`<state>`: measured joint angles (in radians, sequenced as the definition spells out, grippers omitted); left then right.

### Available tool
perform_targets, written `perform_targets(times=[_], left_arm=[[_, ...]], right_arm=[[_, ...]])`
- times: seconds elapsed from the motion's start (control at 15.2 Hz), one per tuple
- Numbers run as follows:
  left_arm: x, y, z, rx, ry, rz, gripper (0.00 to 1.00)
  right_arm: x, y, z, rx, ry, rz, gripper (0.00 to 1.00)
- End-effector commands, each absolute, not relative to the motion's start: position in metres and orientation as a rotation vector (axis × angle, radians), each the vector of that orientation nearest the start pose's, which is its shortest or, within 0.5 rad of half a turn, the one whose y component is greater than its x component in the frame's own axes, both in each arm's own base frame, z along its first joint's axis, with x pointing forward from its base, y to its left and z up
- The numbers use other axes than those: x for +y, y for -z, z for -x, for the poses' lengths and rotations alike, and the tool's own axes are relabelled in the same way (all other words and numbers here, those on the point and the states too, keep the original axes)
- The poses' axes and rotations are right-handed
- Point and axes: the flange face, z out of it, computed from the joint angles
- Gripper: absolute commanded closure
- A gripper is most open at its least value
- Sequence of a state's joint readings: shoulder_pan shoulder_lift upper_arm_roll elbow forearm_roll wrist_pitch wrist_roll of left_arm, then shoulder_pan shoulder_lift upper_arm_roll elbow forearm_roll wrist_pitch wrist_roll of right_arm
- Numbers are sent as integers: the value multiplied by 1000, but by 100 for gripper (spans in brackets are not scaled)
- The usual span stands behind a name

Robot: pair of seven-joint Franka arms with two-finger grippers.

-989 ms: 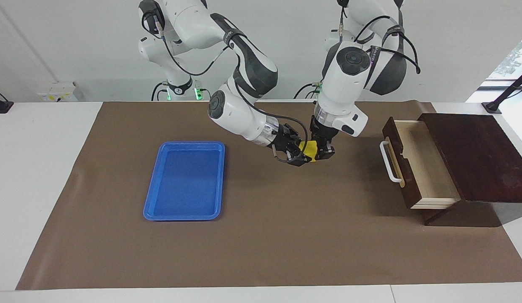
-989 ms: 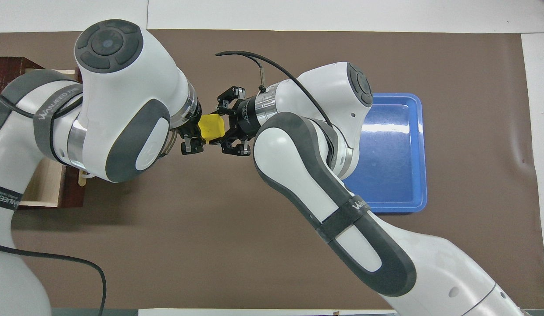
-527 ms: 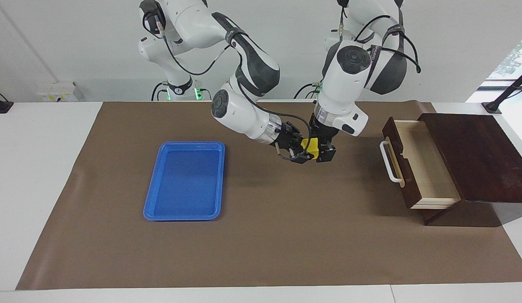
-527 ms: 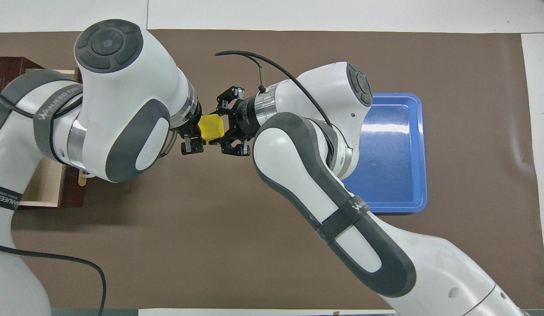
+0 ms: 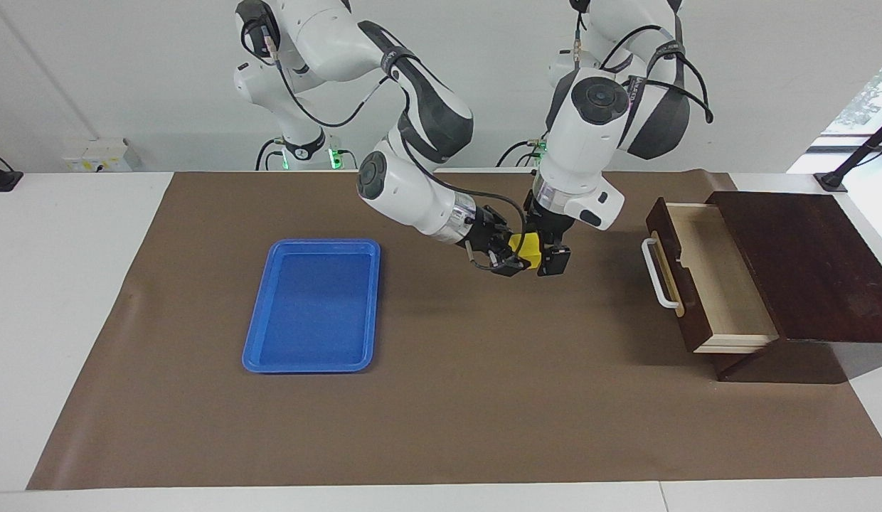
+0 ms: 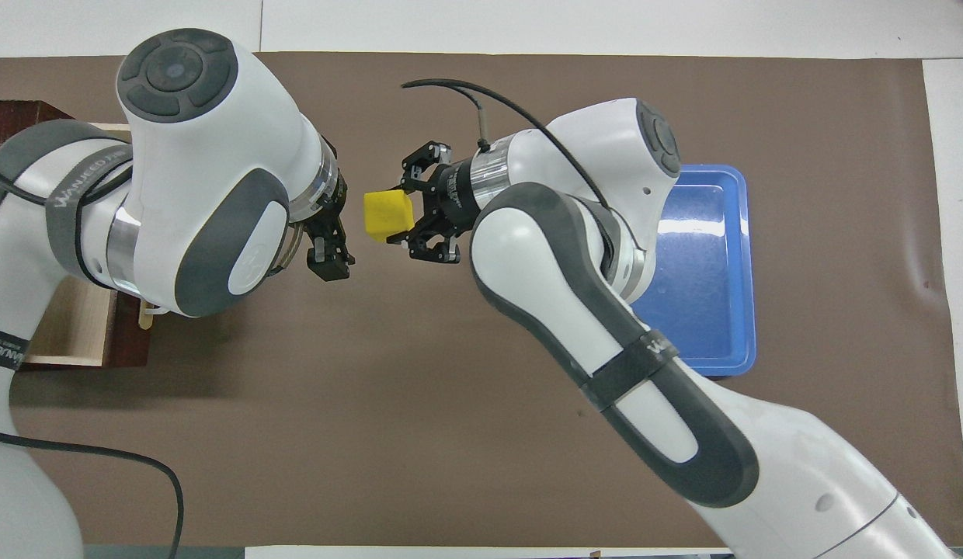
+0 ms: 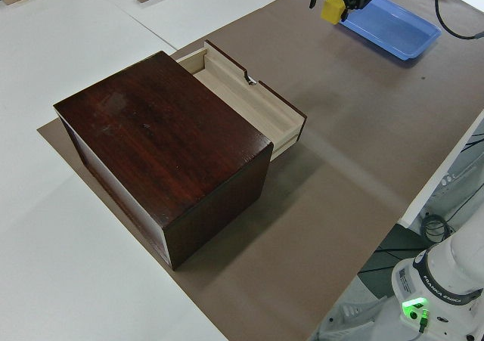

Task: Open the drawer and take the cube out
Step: 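Open the left gripper to release the cube to the right gripper, then carry the cube over the blue tray with the right gripper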

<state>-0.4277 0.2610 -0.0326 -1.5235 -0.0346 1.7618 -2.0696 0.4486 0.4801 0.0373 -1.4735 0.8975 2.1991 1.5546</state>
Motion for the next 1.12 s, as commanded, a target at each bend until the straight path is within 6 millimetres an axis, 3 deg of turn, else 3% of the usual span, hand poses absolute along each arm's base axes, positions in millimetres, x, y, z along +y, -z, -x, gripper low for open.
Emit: perform_targets(times=[0.0, 0.2, 0.26, 0.46, 0.79, 1.05], left_arm=[[-250, -496, -574, 2250, 103, -2233, 0], [-201, -480, -576, 2211, 117, -2303, 0], [-176, -472, -580, 2192, 109, -2321, 0], [-121, -455, -582, 2145, 74, -2356, 0], [-27, -451, -591, 2037, 74, -2428, 0], [19, -451, -593, 2010, 51, -2461, 0]], right_arm=[[287, -438, -661, 1756, -715, 1695, 100], [218, -426, -681, 1826, -701, 1631, 100], [192, -420, -686, 1858, -708, 1603, 100], [138, -410, -686, 1878, -724, 1594, 100], [75, -354, -633, 1730, -731, 1784, 100], [30, -325, -605, 1657, -750, 1839, 100]])
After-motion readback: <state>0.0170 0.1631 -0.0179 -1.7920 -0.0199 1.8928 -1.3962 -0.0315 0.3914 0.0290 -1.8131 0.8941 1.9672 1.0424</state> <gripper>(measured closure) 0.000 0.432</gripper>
